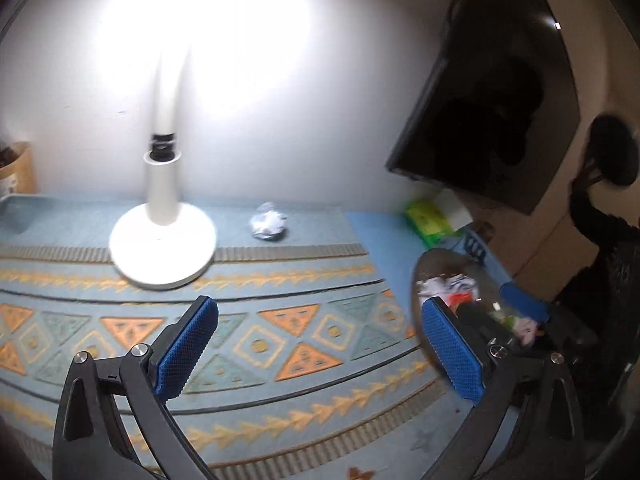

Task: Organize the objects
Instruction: 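Move the right tool to the last paper ball by the lamp and grasp it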

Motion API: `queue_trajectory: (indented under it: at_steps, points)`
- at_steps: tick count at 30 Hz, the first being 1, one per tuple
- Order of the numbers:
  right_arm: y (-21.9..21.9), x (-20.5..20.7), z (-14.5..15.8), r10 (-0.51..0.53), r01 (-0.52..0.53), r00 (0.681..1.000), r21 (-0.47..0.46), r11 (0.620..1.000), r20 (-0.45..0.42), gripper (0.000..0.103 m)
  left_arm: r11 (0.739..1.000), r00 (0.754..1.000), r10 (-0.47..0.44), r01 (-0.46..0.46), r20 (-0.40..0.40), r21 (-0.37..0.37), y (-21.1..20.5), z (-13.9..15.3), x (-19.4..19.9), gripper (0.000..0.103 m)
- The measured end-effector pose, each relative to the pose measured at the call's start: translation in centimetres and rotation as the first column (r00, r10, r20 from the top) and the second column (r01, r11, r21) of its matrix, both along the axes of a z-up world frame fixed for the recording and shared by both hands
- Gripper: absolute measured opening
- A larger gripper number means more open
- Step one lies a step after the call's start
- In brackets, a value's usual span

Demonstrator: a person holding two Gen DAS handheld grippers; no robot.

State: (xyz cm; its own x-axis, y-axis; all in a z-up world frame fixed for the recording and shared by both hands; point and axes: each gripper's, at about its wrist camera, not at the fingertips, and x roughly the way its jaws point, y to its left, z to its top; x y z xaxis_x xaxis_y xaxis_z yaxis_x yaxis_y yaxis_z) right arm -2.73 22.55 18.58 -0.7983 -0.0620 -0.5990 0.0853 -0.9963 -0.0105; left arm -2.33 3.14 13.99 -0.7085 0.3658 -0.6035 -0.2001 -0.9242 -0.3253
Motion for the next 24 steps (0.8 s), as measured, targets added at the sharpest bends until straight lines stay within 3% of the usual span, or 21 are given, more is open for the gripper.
queue_trajectory:
  at_steps: [2,5,7,11,15,19,21,24]
  points:
    - [-1.4,-0.8,-0.7,0.029,-0.028,0.999,-0.013,1.0,0.03,0.082,0.998,0.996,0.054,-0.055,0.07,0.01,-2.0,-2.5,0.4,0.102]
    - [-3.4,-1.5,-2.6,0.078,-0.08,0.993,0.014,0.997,0.087,0.082,0.99,0.968,0.11,-0.128,0.225,0.066,-4.3,-6.3,0.0,0.102]
    - [-4.5,-1.9,-3.7,0.094,-0.098,0.988,0.027,0.995,0.126,0.082,0.985,0.956,0.116,-0.146,0.268,0.094,-5.4,-7.7,0.0,0.102]
    - [-6.8,-3.1,-5.4,0.119,-0.122,0.973,0.003,0.993,0.195,0.082,0.985,0.959,0.123,-0.15,0.255,0.088,-6.7,-8.2,-0.3,0.102]
    - [-7.7,-4.7,-5.2,0.111,-0.118,0.979,0.032,0.993,0.169,0.082,0.985,0.95,0.122,-0.152,0.286,0.085,-7.8,-9.3,-1.2,0.102]
    - [-6.9,-5.9,-5.9,0.043,-0.046,0.987,0.017,0.999,0.152,0.082,0.993,0.954,0.121,-0.117,0.273,-0.028,-7.1,-10.6,-2.0,0.102]
    - [-6.5,-6.6,-7.2,0.039,-0.034,0.98,-0.03,0.999,0.194,0.082,0.992,0.96,0.106,-0.087,0.261,-0.086,-6.3,-11.3,-2.5,0.102]
    - [-6.0,-8.2,-10.2,0.021,0.008,0.958,-0.098,0.995,0.287,0.082,0.992,0.954,0.082,-0.05,0.289,-0.116,-5.1,-12.7,-3.5,0.102]
